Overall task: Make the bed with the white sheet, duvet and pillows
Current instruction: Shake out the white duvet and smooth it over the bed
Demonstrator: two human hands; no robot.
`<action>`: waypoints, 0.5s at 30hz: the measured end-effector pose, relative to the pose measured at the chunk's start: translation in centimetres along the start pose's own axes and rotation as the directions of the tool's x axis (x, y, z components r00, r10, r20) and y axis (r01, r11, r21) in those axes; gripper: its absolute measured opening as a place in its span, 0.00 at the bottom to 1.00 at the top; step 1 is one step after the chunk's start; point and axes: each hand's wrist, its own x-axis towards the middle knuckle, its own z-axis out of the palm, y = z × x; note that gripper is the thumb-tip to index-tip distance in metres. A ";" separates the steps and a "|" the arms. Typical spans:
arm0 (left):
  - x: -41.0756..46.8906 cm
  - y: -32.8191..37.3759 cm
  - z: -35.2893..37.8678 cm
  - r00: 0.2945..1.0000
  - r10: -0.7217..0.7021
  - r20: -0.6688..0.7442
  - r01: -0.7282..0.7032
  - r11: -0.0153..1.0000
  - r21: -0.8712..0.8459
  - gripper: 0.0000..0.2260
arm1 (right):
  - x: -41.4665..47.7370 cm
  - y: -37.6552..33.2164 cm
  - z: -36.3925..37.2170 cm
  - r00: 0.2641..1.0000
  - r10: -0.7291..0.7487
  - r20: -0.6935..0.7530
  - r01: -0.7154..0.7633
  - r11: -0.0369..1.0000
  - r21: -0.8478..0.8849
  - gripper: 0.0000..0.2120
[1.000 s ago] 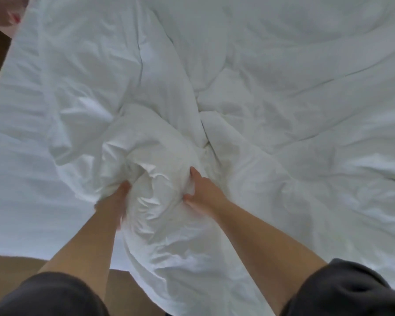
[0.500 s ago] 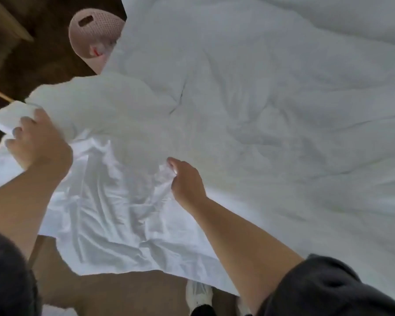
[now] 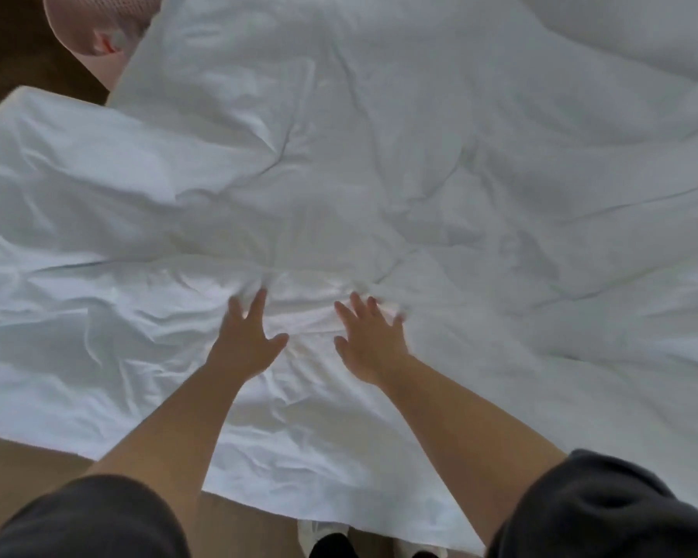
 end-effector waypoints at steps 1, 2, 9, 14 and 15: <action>0.8 1.3 0.0 0.999 0.036 -0.026 -0.035 0.999 0.033 0.37 | 0.3 1.0 -0.3 0.999 0.030 -0.023 -0.030 0.999 -0.020 0.28; 1.6 2.7 -0.2 0.997 0.069 -0.041 -0.066 0.995 0.078 0.36 | 0.6 1.9 -0.7 0.997 0.062 -0.038 -0.063 0.997 -0.035 0.28; 6.8 10.9 -1.2 0.979 0.200 -0.023 -0.183 0.931 0.316 0.33 | 5.4 10.2 -5.5 0.958 0.279 -0.072 -0.269 0.956 0.116 0.28; 10.7 16.2 0.3 0.966 0.258 0.008 -0.238 0.878 0.415 0.33 | 9.3 16.1 -8.6 0.932 0.326 -0.157 -0.301 0.939 0.164 0.29; 11.6 17.4 0.5 0.964 0.265 0.013 -0.245 0.870 0.427 0.33 | 10.2 17.4 -9.2 0.927 0.337 -0.164 -0.309 0.935 0.172 0.29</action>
